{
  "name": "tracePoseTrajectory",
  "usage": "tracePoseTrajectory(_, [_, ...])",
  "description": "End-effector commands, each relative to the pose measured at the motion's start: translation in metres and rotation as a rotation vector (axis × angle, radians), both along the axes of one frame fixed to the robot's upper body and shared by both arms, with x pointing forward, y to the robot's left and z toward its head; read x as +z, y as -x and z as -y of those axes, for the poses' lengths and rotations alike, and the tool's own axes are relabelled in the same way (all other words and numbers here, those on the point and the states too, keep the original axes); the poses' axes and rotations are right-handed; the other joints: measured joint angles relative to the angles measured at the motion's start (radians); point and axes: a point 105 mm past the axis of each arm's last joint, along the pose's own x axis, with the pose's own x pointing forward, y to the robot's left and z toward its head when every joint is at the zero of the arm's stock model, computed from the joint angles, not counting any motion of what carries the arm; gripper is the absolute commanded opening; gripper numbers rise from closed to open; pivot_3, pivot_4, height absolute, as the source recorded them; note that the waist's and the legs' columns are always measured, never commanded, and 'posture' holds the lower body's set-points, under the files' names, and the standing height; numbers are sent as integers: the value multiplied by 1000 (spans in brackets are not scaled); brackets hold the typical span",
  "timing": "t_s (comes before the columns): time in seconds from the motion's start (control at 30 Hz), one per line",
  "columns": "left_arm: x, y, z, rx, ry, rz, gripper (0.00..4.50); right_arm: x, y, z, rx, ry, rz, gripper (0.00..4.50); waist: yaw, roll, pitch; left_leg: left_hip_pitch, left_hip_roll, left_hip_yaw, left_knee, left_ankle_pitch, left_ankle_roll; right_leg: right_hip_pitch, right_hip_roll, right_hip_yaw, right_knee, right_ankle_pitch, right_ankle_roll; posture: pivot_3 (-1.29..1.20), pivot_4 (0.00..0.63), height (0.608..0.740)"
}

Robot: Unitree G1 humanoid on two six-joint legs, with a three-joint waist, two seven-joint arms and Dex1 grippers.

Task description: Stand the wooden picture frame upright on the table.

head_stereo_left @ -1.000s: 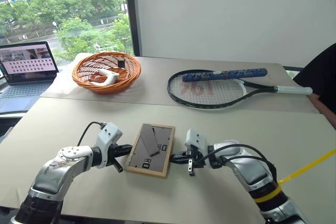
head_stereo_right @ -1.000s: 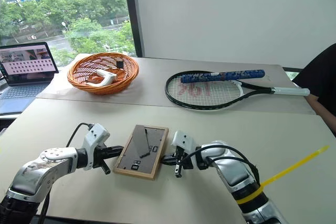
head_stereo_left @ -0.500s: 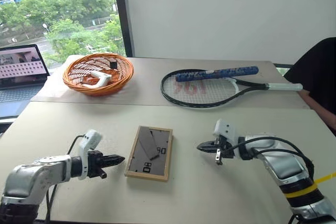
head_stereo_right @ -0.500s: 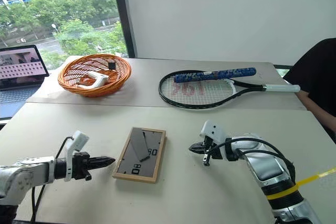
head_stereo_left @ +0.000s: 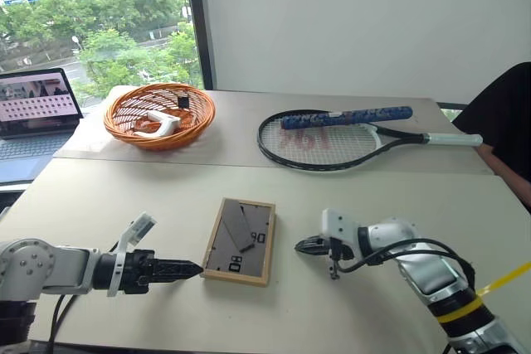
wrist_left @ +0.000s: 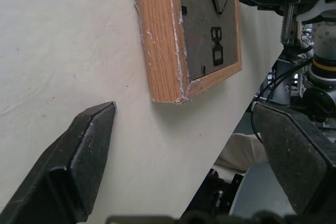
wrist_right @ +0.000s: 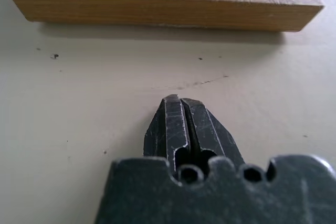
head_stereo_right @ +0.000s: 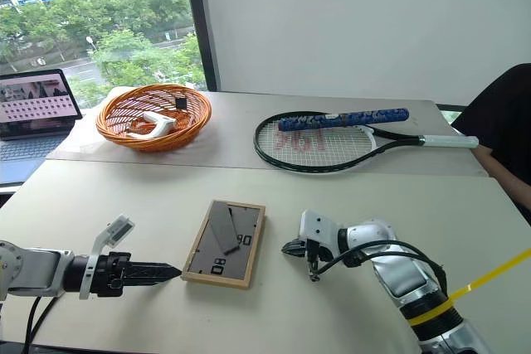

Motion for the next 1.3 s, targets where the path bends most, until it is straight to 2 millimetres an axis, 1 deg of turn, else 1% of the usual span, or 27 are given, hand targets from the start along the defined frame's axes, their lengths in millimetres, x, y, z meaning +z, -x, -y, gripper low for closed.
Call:
tracePoseTrajectory(0.03, [-25,0,15,-14,-16,-93,4481,-5,-4,-10,26,-9,43,0,4,1,-1,1,0,0,0,0,0,0,0,0,0,0,0,0,150,692])
tracePoseTrajectory(0.1, [-26,-6,24,-12,9,-85,4481,-10,-4,-14,36,-18,43,0,9,2,-2,6,-1,0,0,0,0,2,-1,0,-1,-1,1,0,150,692])
tracePoseTrajectory(0.17, [-25,-11,33,-18,46,-77,4481,-13,-3,-19,42,-31,43,0,10,2,-2,14,-2,0,0,0,0,11,-1,0,-2,-2,3,0,150,692])
tracePoseTrajectory(0.33, [-19,-16,58,-52,124,-57,4481,-18,-4,-28,54,-46,44,0,8,2,-5,16,-2,0,0,0,0,14,-1,0,-3,-1,4,0,150,692])
tracePoseTrajectory(0.4, [-16,-15,63,-68,144,-47,4481,-19,-5,-29,54,-42,49,0,5,2,-5,16,-2,-1,0,0,0,15,-1,0,-3,-1,4,0,150,692])
tracePoseTrajectory(0.53, [-12,-19,64,-41,180,-42,4481,-20,-7,-28,48,-41,49,0,-1,2,-5,16,-2,-1,-1,0,0,16,-1,0,-3,-1,4,0,150,692])
tracePoseTrajectory(0.57, [-10,-19,66,-39,200,-42,4220,-20,-7,-28,46,-41,50,0,-1,2,-5,16,-2,-1,-1,0,0,17,-1,0,-3,-1,4,0,150,692])
tracePoseTrajectory(0.63, [-9,-17,68,-51,202,-37,3838,-21,-7,-29,43,-43,49,0,-1,1,-5,16,-2,-1,-1,0,0,17,-1,0,-3,-1,4,0,150,692])
tracePoseTrajectory(0.67, [-9,-16,69,-55,198,-36,3434,-20,-7,-30,41,-47,47,0,-2,1,-5,16,-2,-1,-1,0,0,17,-1,0,-3,-1,4,0,150,692])
tracePoseTrajectory(0.7, [-9,-16,70,-55,198,-35,3238,-20,-7,-30,39,-49,46,0,-5,1,-5,15,-2,-1,-1,0,0,17,-1,0,-3,-1,4,0,150,692])
tracePoseTrajectory(0.8, [-7,-17,68,-45,205,-28,2158,-21,-6,-30,35,-48,47,0,-10,1,-5,15,-2,-1,-2,0,0,16,-1,1,-3,-1,4,0,150,692])
tracePoseTrajectory(0.83, [-5,-18,67,-40,209,-24,1921,-20,-6,-30,33,-49,48,0,-10,1,-5,15,-2,-1,-2,0,0,16,-1,1,-3,-1,4,0,150,692])
tracePoseTrajectory(0.87, [-3,-19,66,-35,215,-20,1523,-18,-7,-29,28,-51,49,0,-10,1,-5,15,-2,-1,-2,0,0,16,-1,1,-3,-1,4,0,150,692])
tracePoseTrajectory(0.93, [5,-24,63,-16,244,1,1162,-8,-10,-23,-1,-77,59,0,-10,1,-5,15,-2,-1,-2,0,0,16,-1,1,-3,-1,4,0,150,692])
tracePoseTrajectory(1.0, [11,-27,60,-3,265,15,1164,1,-12,-17,-22,-89,69,0,-9,1,-5,14,-2,-1,-2,0,0,15,-1,1,-3,-1,4,0,150,692])
tracePoseTrajectory(1.07, [28,-32,54,7,322,54,1164,22,-18,2,-84,-127,84,0,-5,0,-4,13,-2,-1,-2,0,0,15,-1,1,-3,-1,4,0,150,692])
tracePoseTrajectory(1.13, [40,-32,46,-8,315,82,1164,44,-21,21,-154,-188,60,0,3,-1,0,10,-2,-1,-1,0,0,13,-1,1,-3,-1,4,0,150,692])
tracePoseTrajectory(1.2, [48,-32,41,-21,309,91,1164,65,-16,28,-174,-290,-33,0,4,-2,1,6,-2,-1,-1,0,0,10,-1,1,-4,0,3,0,150,692])
tracePoseTrajectory(1.27, [51,-32,38,-35,288,100,1164,84,-9,27,-154,-365,-97,593,3,-2,1,6,-2,-1,-2,0,-1,10,-1,1,-5,1,0,0,150,692])
tracePoseTrajectory(1.3, [51,-32,38,-42,273,103,1164,94,-6,23,-137,-395,-115,720,1,-2,1,6,-2,-1,-3,0,-1,10,-1,1,-5,2,-2,0,150,692])
